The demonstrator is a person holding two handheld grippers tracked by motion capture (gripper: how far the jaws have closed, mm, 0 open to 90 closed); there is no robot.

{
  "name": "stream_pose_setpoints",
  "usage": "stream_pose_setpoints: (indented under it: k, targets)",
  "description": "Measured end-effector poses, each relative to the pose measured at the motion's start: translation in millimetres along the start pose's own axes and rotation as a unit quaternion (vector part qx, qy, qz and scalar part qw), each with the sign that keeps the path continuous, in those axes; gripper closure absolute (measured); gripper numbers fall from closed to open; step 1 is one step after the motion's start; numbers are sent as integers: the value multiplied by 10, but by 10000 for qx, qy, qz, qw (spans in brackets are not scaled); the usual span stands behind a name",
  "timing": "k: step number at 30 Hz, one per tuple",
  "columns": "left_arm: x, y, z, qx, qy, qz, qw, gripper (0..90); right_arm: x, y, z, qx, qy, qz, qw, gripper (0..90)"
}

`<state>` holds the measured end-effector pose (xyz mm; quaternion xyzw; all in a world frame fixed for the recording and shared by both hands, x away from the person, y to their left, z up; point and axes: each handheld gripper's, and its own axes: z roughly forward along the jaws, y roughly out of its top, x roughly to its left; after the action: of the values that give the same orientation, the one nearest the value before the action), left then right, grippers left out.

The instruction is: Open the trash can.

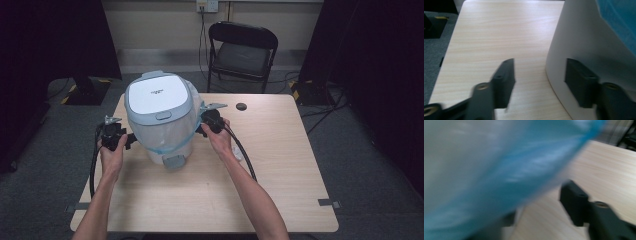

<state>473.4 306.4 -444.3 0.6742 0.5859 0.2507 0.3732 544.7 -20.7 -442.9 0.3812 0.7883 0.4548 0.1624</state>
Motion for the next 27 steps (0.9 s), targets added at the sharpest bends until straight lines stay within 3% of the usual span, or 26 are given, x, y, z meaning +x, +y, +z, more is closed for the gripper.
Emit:
stream_pose_setpoints:
  k: [1, 7, 10, 13, 19, 24, 27]
  targets:
    - [-33, -1, -2, -20, -3, 68, 10000, 560, 24, 0, -11, 17, 57, 2, 10000, 636]
    - [-110, -5, 18, -99, -109, 143, 9998, 724, -3, -63, -82, 1, 326, 89, 9994, 680]
    - [-181, -14, 13, -83, -228, 226, 9995, 732, -10, -103, -191, 72, 363, -62, 9993, 676]
    - [-214, -20, 5, -40, -330, 223, 9992, 729, -21, -133, -249, 90, 352, -72, 9993, 676]
    - [-391, -51, -30, 26, -519, 482, 9975, 726, -44, -313, -516, 22, 277, -15, 9996, 647]
    - [-457, -118, -34, -84, -814, 377, 9959, 718, -70, -426, -702, -68, 317, 118, 9994, 619]
    - [-581, -130, -60, -49, -817, 597, 9949, 724, -61, -499, -850, -108, 241, 117, 9996, 623]
